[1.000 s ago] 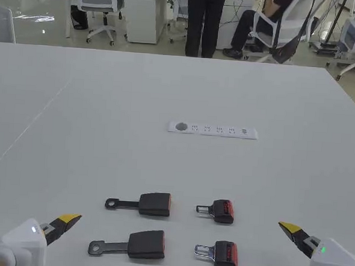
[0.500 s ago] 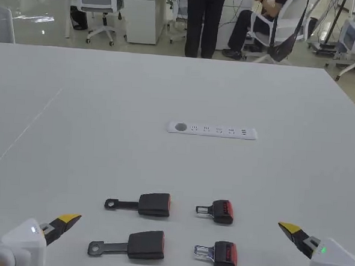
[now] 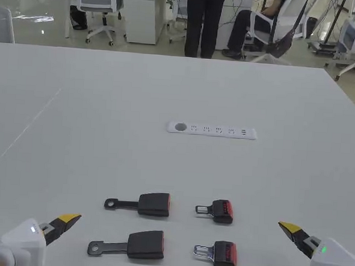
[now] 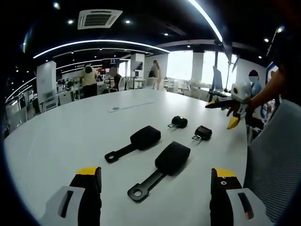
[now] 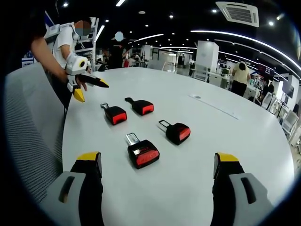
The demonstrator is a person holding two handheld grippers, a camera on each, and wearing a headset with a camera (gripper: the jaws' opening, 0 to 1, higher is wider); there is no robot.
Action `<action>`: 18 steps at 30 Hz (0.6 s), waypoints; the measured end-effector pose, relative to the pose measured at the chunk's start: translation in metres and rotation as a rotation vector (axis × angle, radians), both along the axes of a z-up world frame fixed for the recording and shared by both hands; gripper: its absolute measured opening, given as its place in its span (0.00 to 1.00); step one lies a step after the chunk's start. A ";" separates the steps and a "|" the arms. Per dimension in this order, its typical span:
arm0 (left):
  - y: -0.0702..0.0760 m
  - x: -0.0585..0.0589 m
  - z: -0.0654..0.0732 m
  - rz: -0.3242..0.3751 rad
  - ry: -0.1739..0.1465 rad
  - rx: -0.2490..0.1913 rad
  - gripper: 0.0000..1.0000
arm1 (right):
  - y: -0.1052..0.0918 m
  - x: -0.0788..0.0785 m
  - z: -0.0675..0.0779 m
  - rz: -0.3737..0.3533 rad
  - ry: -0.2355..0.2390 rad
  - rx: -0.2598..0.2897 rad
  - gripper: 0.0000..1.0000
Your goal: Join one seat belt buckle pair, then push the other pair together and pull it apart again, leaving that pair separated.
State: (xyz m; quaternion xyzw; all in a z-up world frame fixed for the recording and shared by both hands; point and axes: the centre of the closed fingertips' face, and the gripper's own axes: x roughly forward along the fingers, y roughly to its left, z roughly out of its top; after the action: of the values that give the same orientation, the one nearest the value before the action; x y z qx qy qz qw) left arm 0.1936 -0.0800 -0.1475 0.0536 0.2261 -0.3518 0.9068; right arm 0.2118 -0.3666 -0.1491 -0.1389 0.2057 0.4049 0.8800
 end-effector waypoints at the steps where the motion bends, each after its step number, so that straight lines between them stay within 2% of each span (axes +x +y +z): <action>1: 0.000 0.000 0.000 0.000 -0.001 0.000 0.98 | 0.000 0.000 0.000 0.000 -0.001 -0.001 0.99; 18: -0.001 0.000 0.001 -0.006 -0.002 0.002 0.98 | 0.000 0.001 0.001 -0.003 -0.002 0.010 0.99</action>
State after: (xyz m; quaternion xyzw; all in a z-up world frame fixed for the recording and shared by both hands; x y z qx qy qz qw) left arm 0.1935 -0.0808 -0.1463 0.0554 0.2254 -0.3544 0.9058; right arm 0.2129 -0.3667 -0.1486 -0.1346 0.2028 0.4046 0.8815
